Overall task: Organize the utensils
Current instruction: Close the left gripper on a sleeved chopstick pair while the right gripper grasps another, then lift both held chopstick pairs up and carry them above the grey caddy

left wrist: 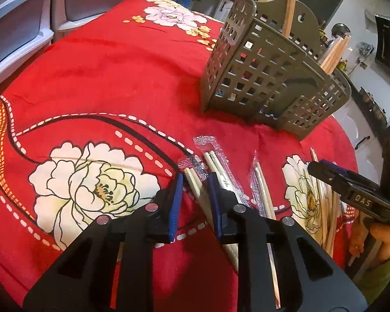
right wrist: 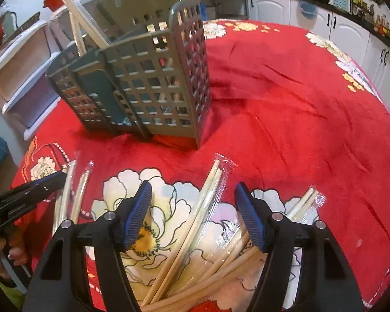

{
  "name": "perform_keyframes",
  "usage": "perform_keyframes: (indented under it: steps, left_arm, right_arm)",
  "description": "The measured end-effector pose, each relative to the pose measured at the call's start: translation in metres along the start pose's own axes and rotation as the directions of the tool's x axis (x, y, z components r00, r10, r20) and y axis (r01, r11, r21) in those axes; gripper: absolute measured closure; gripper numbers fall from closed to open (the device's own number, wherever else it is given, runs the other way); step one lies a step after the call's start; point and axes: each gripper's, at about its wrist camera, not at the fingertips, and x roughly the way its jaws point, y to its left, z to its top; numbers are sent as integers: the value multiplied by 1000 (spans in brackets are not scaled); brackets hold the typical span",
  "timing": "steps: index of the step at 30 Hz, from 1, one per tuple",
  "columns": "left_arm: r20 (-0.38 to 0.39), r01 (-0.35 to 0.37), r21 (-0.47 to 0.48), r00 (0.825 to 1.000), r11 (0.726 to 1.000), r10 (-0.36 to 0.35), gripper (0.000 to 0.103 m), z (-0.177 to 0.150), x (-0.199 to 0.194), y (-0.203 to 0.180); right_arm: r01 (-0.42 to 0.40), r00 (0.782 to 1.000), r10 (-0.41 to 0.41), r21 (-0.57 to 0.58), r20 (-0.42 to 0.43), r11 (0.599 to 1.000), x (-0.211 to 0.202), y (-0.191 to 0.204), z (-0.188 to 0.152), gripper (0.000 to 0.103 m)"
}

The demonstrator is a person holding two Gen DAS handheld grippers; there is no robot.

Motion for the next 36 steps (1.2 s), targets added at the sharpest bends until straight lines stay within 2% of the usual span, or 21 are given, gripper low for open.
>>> perform_keyframes:
  steps: [2,4,6,8,9,12,17,28,36]
  left_arm:
    - [-3,-8,6,1000,1000,8,89,3,2,-3]
    - [-7,-5,1,1000,1000,5,89,5,3,-4]
    - [-9,11,-12,1000,1000,-11,89,6,4,-2]
    - [-7,30,-19,1000,999,-30,89,7,5,-1]
    - [-4,45,-23,999,999,-45,89,7,5,0]
    - [1,63,-18,998,998,-63,89,9,6,2]
    - [12,52,-7,999,999,-52,98,8,5,1]
    - [98,51,-26,994,998,-48,99,15,-25,8]
    - [168,35,-40,985,999,-28,100,28,-54,12]
  right_arm:
    - [0,1000,0,0,-5,1000,5,1,2,41]
    - [15,1000,-15,-4,-2,1000,10,2,3,47]
    - [45,999,-44,-20,7,999,12,6,4,64]
    - [85,996,-84,-55,22,995,13,13,4,73]
    - [87,996,-86,-56,25,995,13,14,4,81]
    - [63,997,-61,-43,44,997,9,16,3,91]
    - [26,998,-25,-31,51,999,5,21,5,93]
    - [-59,988,70,-81,136,995,-25,54,14,96]
    - [-85,976,108,-125,190,988,-47,70,24,96]
